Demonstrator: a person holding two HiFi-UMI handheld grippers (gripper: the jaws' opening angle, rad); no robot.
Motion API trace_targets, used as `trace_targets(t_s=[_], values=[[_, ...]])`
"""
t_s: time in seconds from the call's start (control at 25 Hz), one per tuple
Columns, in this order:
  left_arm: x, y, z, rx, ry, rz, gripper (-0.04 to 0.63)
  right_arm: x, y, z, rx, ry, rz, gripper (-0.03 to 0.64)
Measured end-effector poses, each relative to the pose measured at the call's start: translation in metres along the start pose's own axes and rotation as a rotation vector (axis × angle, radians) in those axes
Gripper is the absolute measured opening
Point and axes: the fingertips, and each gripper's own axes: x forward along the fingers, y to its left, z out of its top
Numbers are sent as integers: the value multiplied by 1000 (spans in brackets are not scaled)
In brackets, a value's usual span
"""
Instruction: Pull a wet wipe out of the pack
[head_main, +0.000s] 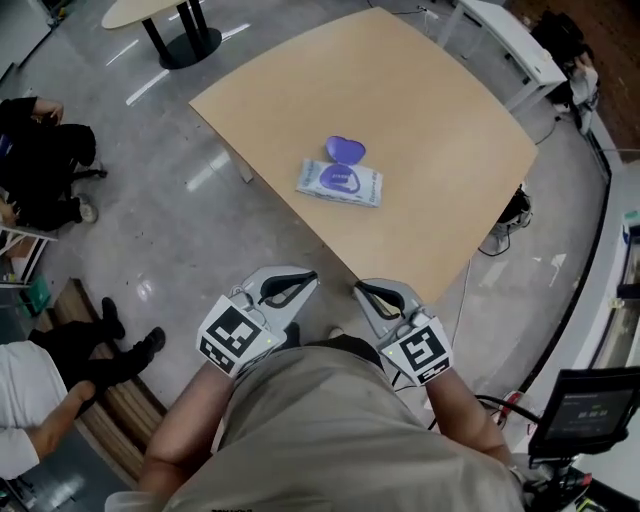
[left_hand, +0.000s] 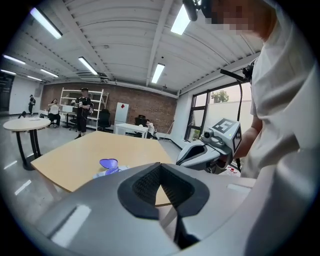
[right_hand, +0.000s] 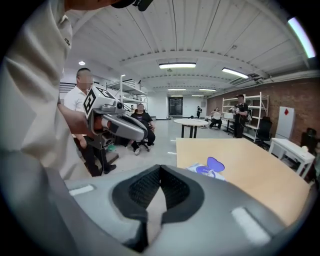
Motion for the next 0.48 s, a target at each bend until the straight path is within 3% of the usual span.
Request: trace_targets(t_s=[0.2,0.48], values=[[5,47,-5,29,28,-65,5,36,-21,9,22,32,-73,2],[40,97,-2,5,60,-71,5,73,-63,17,-28,70,-89,2]])
